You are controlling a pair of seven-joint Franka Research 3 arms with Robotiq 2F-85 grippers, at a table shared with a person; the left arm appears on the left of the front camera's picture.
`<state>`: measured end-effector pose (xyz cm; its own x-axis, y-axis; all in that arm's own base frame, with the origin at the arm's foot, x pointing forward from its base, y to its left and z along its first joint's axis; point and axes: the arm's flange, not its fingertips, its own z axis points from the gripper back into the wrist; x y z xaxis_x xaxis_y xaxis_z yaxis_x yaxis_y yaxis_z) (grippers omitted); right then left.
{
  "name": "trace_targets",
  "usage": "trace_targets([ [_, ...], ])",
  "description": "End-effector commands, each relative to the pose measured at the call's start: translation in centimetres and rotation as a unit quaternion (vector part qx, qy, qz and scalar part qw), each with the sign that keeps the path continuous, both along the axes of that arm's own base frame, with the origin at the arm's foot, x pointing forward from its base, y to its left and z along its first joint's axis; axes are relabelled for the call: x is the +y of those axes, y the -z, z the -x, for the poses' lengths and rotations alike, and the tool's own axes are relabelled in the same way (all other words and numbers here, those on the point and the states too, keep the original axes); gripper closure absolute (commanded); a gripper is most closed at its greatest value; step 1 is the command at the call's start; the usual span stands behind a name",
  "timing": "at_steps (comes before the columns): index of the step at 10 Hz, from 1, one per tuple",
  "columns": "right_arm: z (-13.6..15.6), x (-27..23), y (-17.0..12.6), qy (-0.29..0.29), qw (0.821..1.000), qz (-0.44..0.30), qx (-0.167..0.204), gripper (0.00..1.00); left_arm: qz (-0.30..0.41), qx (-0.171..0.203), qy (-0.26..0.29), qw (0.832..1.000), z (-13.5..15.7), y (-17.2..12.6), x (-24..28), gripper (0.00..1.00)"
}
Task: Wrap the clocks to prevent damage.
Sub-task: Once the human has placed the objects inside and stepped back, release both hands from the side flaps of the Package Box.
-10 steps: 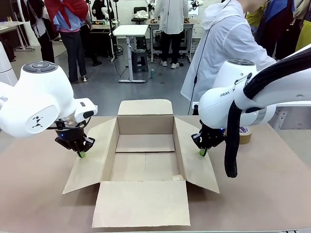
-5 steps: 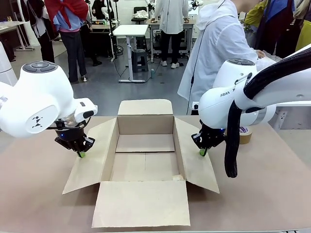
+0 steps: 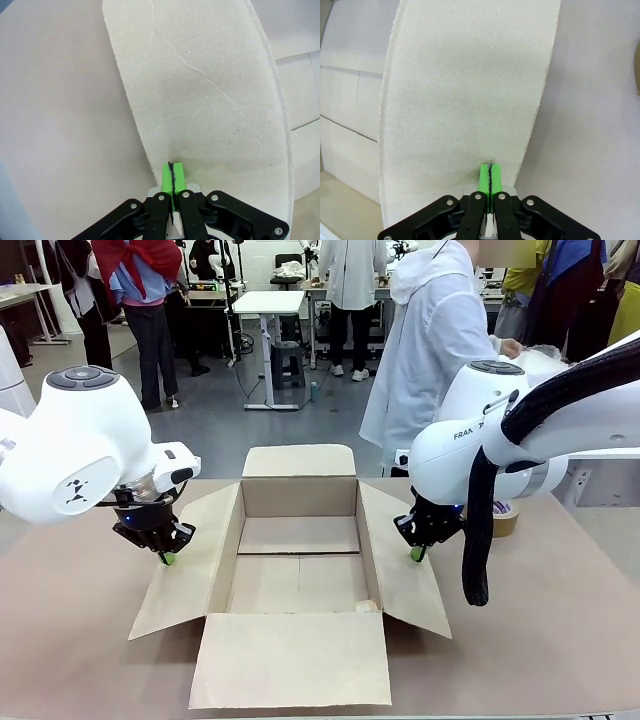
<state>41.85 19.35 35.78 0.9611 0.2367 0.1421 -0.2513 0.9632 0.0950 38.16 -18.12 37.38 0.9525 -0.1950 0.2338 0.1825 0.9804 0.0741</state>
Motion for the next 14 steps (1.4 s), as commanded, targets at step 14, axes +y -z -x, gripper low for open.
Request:
trace_targets([
  [14,0.07,-0.13,0.23,0.005,1.0,0.001,0.002,0.99,-0.003,0.003,-0.001,1.0,0.16,0.07,0.08,0.99],
])
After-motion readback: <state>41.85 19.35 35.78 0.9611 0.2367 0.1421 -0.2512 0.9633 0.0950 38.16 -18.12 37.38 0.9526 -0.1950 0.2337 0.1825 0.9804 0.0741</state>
